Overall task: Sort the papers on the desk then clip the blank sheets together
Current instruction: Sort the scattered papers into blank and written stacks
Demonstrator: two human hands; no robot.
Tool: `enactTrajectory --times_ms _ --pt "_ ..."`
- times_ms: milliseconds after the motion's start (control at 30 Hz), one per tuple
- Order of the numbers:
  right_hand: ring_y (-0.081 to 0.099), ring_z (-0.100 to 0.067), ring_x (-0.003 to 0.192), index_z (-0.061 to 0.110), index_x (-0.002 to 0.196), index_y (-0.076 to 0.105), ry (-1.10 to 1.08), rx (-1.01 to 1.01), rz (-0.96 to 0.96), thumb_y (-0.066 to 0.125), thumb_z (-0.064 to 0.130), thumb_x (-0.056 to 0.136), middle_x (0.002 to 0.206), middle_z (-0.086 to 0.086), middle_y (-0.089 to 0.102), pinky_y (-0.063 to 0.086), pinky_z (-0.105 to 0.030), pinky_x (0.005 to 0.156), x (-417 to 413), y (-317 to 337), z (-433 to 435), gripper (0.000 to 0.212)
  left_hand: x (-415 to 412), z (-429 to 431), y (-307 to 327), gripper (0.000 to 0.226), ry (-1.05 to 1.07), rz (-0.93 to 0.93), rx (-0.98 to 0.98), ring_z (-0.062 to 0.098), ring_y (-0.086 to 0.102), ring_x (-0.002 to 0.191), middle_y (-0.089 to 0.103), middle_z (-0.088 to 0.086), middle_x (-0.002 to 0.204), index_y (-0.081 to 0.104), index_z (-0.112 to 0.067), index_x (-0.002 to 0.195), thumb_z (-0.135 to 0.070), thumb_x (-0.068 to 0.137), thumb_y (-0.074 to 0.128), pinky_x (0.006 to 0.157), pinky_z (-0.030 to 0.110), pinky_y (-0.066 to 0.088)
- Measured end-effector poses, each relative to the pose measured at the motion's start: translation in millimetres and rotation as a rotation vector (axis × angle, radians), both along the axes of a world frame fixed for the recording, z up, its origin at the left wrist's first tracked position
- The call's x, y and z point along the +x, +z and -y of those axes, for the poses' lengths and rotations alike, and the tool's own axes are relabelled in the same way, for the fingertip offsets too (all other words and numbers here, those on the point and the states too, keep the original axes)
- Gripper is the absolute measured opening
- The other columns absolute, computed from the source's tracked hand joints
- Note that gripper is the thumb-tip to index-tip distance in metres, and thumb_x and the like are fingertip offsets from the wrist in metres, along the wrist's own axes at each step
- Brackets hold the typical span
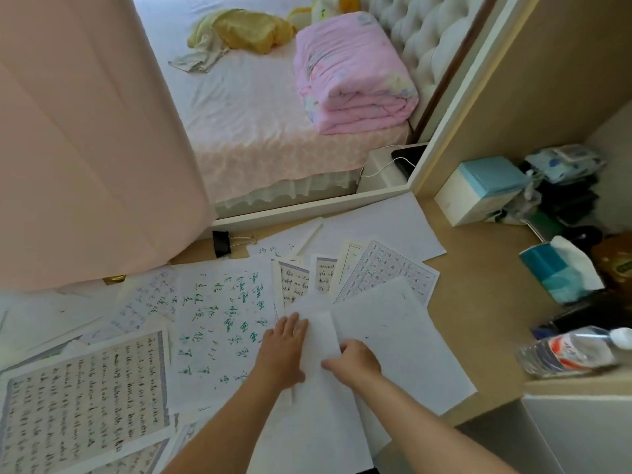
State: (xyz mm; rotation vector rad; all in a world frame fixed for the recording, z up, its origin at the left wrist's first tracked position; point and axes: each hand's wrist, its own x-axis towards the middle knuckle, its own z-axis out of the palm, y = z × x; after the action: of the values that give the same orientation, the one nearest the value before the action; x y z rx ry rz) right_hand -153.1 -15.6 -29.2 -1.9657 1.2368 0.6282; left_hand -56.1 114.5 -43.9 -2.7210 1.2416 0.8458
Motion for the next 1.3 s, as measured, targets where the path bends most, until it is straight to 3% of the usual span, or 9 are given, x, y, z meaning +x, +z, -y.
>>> enactTrajectory --times_ms 133,233,300,467,633,767,933,1167,1300 --pt "0.066 -0.018 0.084 0.025 0.078 0.063 0.008 0.147 0.193 0.067 0.025 0.076 0.084 0.006 0.067 0.052 -0.028 0.072 1.2 6.9 7.7 0.005 1.2 14.1 3.8 0.100 0.127 -0.019 -0.190 0.024 0.017 0.146 0.016 0.001 0.160 0.009 -0.017 0.156 -0.054 0.082 0.067 0.118 0.041 0.020" --pt "0.060 -0.021 0.074 0.021 0.070 0.053 -0.032 0.071 0.272 0.060 0.016 0.079 0.073 0.005 0.060 0.044 -0.027 0.059 2.0 17.4 40.6 0.012 3.6 29.0 9.2 0.076 0.316 0.064 -0.447 0.019 0.024 0.143 0.028 -0.001 0.156 0.022 -0.017 0.154 -0.047 0.092 0.056 0.117 0.036 0.023" --pt "0.059 -0.026 0.083 0.019 0.078 0.052 0.003 -0.067 0.265 0.055 0.016 0.084 0.080 0.002 0.059 0.044 -0.029 0.064 -1.2 19.6 79.0 0.008 5.7 40.0 14.0 0.071 0.341 0.076 -0.482 0.019 0.025 0.143 0.030 0.000 0.156 0.024 -0.016 0.153 -0.041 0.094 0.055 0.117 0.034 0.023" --pt "0.052 -0.037 0.112 0.010 0.114 0.058 0.030 -0.385 0.153 0.049 0.013 0.088 0.119 -0.015 0.059 0.043 -0.038 0.086 -36.6 5.0 177.1 0.028 15.3 65.8 11.6 0.100 0.212 0.053 -0.089 0.026 0.010 0.150 0.009 0.007 0.163 0.005 -0.011 0.156 -0.043 0.085 0.068 0.122 0.040 0.013" --pt "0.040 -0.034 0.118 0.019 0.124 0.050 -0.036 -0.274 0.101 0.065 0.020 0.075 0.132 -0.011 0.039 0.038 -0.034 0.096 -53.4 -12.3 191.9 0.052 26.7 80.9 5.1 0.124 0.204 0.048 0.097 0.031 0.027 0.136 0.022 0.011 0.151 0.005 -0.009 0.153 -0.052 0.066 0.082 0.110 0.043 0.037" --pt "0.058 -0.027 0.095 0.024 0.132 0.042 -0.080 -0.191 0.110 0.073 0.024 0.074 0.127 -0.006 0.048 0.043 -0.027 0.074 -48.0 -7.7 180.7 0.065 37.0 87.3 3.4 0.092 0.247 0.068 0.055 0.025 0.042 0.119 0.044 0.006 0.131 0.037 -0.013 0.137 -0.050 0.067 0.083 0.100 0.037 0.042" --pt "0.067 -0.021 0.087 0.021 0.107 0.067 0.010 -0.103 0.087 0.066 0.024 0.076 0.098 0.003 0.070 0.052 -0.025 0.070 -42.9 -4.7 185.7 0.032 51.9 87.9 9.8 0.015 0.300 -0.074 -0.073 0.020 0.058 0.090 0.065 -0.002 0.098 0.062 -0.022 0.094 -0.023 0.083 0.072 0.078 0.029 0.047" --pt "0.071 -0.015 0.088 0.023 0.092 0.072 -0.068 0.192 0.361 0.073 0.025 0.079 0.094 0.006 0.075 0.058 -0.043 0.086 -38.9 0.2 187.9 0.013 57.7 99.4 33.8 0.016 0.342 -0.193 -0.297 0.016 0.062 0.077 0.065 -0.008 0.080 0.062 -0.029 0.079 -0.022 0.094 0.060 0.069 0.032 0.053" --pt "0.051 -0.017 0.120 0.021 0.107 0.069 0.018 0.033 0.354 0.076 0.028 0.075 0.132 0.006 0.047 0.043 -0.036 0.105 -30.6 -4.3 178.9 0.033 54.7 119.2 46.7 0.005 0.304 -0.327 -0.361 0.012 0.064 0.083 0.069 -0.009 0.089 0.069 -0.027 0.093 -0.027 0.092 0.063 0.078 0.031 0.054"
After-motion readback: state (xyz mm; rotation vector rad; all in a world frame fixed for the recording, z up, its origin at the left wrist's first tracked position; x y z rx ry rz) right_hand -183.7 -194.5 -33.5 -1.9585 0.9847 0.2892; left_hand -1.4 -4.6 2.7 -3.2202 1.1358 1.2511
